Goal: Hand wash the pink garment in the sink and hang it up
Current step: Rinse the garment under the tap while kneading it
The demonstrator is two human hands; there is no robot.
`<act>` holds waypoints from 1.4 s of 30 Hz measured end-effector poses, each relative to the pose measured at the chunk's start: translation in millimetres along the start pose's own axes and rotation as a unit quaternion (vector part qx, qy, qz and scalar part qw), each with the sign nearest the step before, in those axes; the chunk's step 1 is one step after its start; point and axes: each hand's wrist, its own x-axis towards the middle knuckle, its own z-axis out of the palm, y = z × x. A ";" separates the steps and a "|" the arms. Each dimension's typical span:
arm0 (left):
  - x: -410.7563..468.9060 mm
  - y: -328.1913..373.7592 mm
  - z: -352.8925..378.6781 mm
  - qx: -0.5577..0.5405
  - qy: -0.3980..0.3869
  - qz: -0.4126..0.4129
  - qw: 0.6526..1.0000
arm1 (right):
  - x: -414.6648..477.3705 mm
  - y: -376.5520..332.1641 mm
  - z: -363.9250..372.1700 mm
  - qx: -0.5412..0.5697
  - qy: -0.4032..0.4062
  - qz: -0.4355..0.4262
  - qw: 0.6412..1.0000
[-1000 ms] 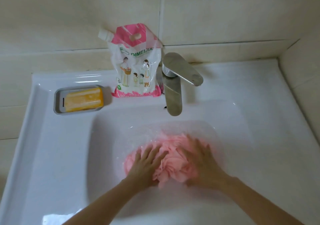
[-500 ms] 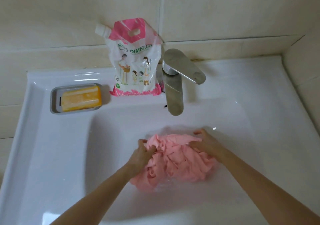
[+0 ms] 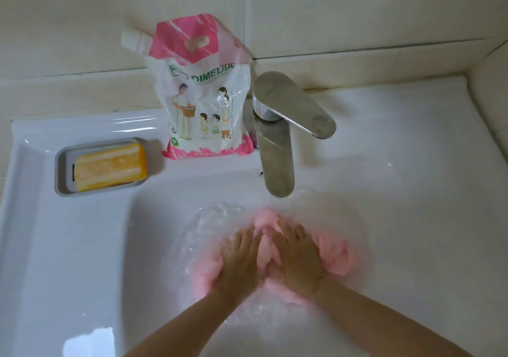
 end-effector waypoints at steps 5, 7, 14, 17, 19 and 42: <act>14.9 -3.8 6.6 0.060 0.009 -0.013 0.998 | 14.0 2.9 5.2 0.042 0.048 -0.003 0.998; 23.2 -1.7 5.6 0.020 -0.016 -0.001 1.000 | 18.9 2.6 5.7 0.057 0.056 0.011 0.997; 40.4 7.4 -23.8 -0.282 -0.013 -0.147 0.948 | 47.0 -5.8 -1.8 0.121 0.034 0.220 0.967; 46.7 -1.9 -32.2 -0.270 -0.041 -0.152 0.950 | 54.8 -7.0 -15.3 0.138 -0.037 0.220 0.965; 44.1 -15.0 -45.1 -0.380 -0.073 -0.131 0.913 | 53.9 -4.1 -32.0 0.307 -0.061 0.294 0.903; 5.0 -10.4 18.7 0.193 0.036 0.090 0.977 | 25.6 -23.9 20.3 -0.007 0.097 0.057 0.994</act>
